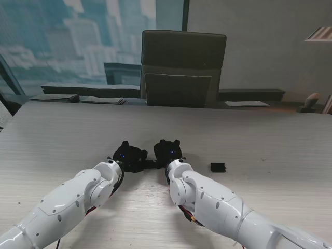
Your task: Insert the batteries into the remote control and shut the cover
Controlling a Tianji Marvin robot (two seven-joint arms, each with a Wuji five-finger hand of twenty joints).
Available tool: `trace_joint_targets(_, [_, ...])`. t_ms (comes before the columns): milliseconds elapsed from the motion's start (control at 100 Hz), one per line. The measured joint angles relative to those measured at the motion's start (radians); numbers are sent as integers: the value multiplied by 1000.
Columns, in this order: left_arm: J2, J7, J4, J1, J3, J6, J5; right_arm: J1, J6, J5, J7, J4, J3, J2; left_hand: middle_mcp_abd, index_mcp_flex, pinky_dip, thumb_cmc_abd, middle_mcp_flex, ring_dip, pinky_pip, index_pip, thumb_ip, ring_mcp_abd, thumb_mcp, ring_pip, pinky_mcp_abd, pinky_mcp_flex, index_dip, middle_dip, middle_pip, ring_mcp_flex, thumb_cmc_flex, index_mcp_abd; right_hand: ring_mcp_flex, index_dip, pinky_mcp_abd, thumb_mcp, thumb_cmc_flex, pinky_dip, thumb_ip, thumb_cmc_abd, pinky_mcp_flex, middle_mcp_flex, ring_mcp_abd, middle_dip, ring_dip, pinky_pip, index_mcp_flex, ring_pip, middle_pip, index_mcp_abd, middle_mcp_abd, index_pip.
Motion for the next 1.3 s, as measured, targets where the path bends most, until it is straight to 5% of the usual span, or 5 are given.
trace_joint_targets(1300, [0,2,5,-5,5,-1,-5,15,-39,44,0,34,-11,-20,2,0,9,-8,1,0,0,10,0,0,0,0,0,0,0,2,14,0,0,0,-12,0,0,6,1,0,13,3,-10,-12,0,0,-4,0,0,-2,0,40,0,4])
